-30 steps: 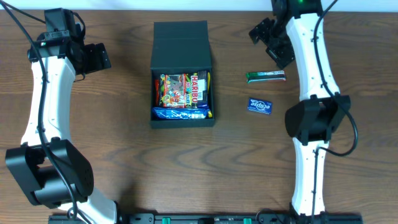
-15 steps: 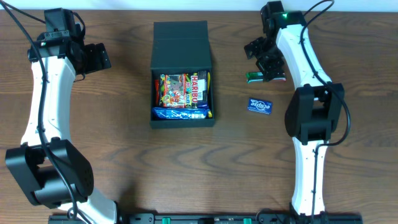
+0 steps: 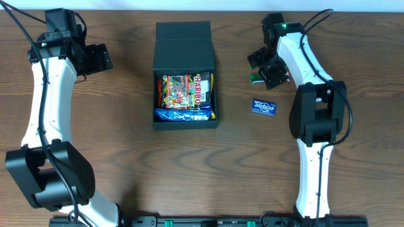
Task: Pack container
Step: 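Grasp the green and red wrapped bar with the right gripper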
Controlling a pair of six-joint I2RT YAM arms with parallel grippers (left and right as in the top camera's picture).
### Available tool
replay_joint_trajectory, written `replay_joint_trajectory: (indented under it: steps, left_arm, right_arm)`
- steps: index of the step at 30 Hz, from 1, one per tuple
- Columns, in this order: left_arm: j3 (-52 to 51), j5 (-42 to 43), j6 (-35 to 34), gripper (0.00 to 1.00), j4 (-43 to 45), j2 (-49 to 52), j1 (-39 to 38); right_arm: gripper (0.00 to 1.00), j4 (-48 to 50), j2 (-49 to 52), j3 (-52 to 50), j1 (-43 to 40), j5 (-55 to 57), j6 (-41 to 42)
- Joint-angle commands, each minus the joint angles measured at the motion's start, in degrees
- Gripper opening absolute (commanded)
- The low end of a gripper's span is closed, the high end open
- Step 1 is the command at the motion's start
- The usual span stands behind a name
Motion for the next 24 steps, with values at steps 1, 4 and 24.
replay_joint_trajectory:
  steps: [1, 4, 24]
  left_arm:
    - [0.61, -0.22, 0.02, 0.95, -0.17, 0.44, 0.13]
    - [0.61, 1.03, 0.98, 0.96, -0.17, 0.44, 0.13]
    - [0.61, 27.26, 26.16, 0.95, -8.66, 0.44, 0.13]
  right_arm:
    - [0.85, 0.39, 0.76, -0.33, -1.09, 1.31, 0.87]
    - [0.83, 0.96, 0.76, -0.33, -1.57, 1.66, 0.35]
    - [0.62, 1.9, 2.45, -0.37, -1.77, 1.22, -0.83]
